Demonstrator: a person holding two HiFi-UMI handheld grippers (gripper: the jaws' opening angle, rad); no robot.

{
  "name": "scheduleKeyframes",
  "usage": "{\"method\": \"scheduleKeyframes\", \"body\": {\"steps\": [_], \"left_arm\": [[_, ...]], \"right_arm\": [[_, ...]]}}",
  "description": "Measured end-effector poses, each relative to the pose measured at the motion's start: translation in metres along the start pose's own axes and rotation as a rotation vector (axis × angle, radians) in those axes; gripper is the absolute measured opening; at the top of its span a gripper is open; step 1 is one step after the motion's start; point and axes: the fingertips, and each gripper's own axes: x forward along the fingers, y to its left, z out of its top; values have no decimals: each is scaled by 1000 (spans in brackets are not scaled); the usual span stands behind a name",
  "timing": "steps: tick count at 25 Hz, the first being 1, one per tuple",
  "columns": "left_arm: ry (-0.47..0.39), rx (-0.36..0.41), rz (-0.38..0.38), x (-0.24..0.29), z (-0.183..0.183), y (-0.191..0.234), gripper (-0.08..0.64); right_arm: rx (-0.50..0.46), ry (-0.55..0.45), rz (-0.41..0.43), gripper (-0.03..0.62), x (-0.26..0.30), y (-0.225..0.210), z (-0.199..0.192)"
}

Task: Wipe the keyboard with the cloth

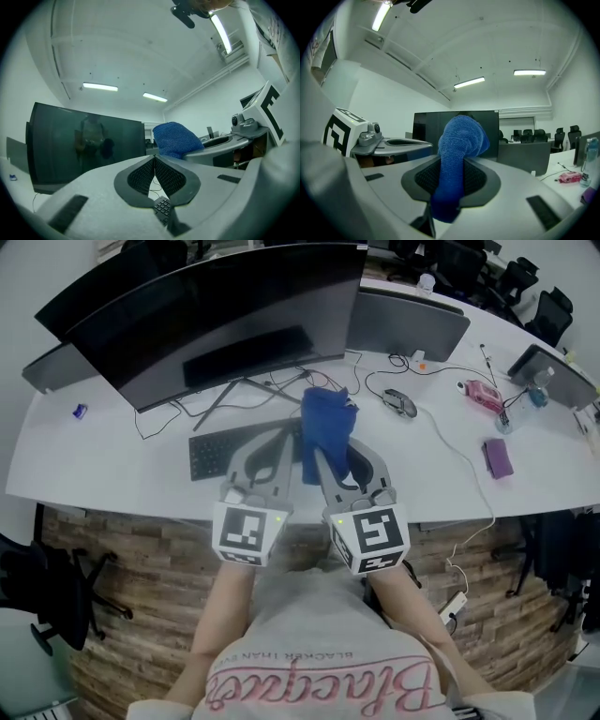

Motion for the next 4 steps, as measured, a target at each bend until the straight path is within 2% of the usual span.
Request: {"method": "scheduleKeyframes", "body": {"steps": [4], "left_arm": [[-11,7,-1,-9,5,-2,6]], "right_arm": [[-16,-22,8,95,-5,11,7]]}}
